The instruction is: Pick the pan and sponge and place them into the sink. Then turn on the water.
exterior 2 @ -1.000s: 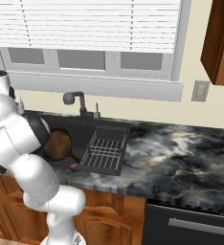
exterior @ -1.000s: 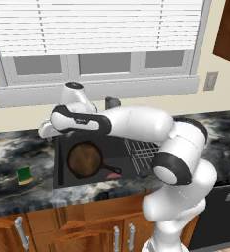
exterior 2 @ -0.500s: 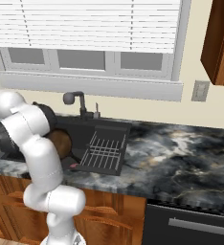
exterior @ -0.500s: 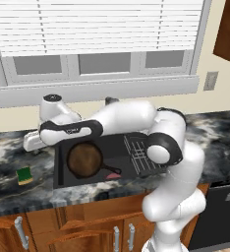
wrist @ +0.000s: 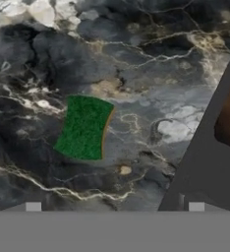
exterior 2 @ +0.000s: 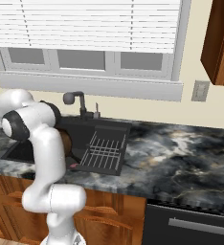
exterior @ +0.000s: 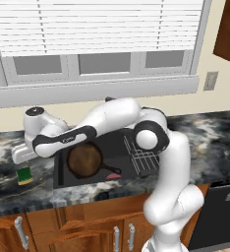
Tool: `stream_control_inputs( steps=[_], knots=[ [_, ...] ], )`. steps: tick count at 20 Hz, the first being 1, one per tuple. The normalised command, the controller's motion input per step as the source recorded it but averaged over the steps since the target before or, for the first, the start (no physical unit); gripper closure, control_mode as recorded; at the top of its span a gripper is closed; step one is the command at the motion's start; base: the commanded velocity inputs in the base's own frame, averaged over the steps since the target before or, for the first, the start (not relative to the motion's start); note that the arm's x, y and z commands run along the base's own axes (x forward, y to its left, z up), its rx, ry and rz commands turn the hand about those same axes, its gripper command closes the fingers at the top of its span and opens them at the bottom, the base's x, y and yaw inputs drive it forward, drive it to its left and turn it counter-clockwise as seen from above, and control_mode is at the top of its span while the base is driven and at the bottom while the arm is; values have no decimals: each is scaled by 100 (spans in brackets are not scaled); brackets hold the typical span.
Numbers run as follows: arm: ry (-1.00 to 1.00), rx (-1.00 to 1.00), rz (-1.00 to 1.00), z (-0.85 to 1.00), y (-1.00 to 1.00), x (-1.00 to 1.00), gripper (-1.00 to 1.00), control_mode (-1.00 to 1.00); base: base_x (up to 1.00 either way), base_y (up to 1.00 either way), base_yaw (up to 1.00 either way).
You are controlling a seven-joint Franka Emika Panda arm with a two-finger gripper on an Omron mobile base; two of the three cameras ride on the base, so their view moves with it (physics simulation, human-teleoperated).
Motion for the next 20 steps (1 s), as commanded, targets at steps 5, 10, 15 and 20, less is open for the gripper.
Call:
stream_control_inputs(
  steps=[5,10,15,20],
  knots=[
    [0,-5,-7,-40,26,0,-100,-100,0,0,0],
    [0,-3,-10,-36,15,0,-100,-100,0,0,0],
    [0,0,-12,-33,3,0,-100,-100,0,0,0],
    [0,0,-15,-28,0,12,-100,-100,0,0,0]
  ],
)
